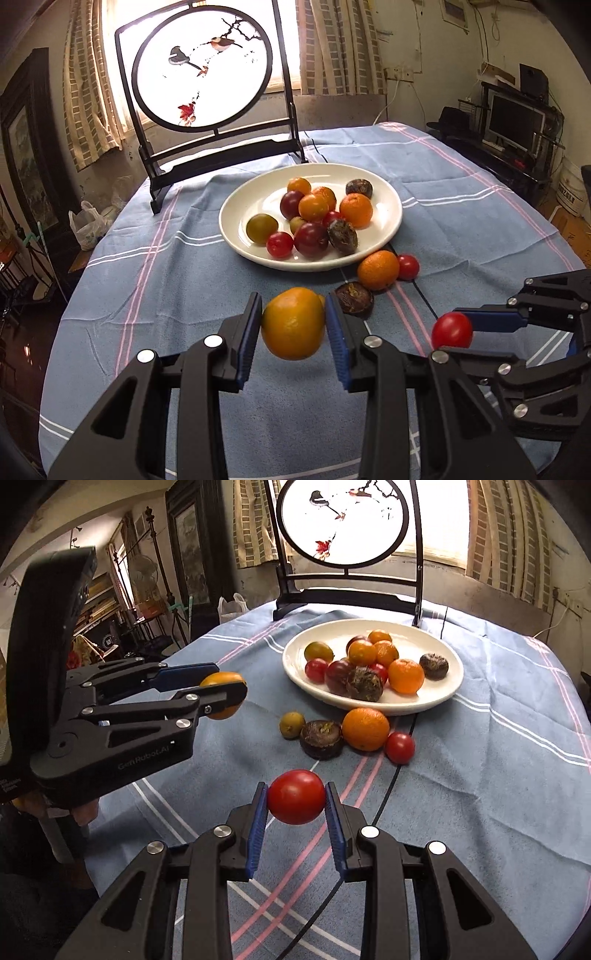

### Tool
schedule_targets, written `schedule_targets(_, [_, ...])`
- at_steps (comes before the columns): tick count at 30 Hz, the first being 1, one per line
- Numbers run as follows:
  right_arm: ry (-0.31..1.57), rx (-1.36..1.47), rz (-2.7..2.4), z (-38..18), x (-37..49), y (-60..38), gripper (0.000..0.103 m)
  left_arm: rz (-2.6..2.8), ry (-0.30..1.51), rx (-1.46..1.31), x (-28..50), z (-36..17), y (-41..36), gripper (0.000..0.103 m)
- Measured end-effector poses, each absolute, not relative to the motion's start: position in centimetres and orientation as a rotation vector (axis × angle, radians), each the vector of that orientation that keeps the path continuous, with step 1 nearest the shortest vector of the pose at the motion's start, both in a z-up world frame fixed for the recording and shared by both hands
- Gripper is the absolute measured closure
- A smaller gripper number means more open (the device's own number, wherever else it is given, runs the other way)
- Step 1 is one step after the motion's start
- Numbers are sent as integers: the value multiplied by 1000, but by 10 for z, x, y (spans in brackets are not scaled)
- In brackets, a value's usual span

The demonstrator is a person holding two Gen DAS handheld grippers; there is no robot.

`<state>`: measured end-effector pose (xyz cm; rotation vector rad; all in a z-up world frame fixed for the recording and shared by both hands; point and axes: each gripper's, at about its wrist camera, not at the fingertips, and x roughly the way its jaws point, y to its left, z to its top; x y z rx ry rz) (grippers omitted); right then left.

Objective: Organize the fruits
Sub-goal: 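Carry the tomato and orange over the plate and open both tools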

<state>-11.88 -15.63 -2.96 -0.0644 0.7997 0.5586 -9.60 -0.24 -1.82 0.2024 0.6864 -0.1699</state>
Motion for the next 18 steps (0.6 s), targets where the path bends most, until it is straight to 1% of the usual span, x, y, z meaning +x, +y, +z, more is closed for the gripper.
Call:
schedule_targets(5, [740, -56, 517, -7, -106, -170, 72, -145, 635, 164, -80, 6, 14, 69])
schedule_targets(8, [726, -46, 497, 0, -90, -176, 72, -136, 634, 153, -62, 12, 17, 69])
schedule_targets(13, [705, -36, 468, 7, -56, -179, 72, -109, 635, 152, -22, 13, 10, 69])
schedule_targets(18, [690, -18, 435, 8, -17, -176, 72, -82, 671, 147, 17, 0, 2, 69])
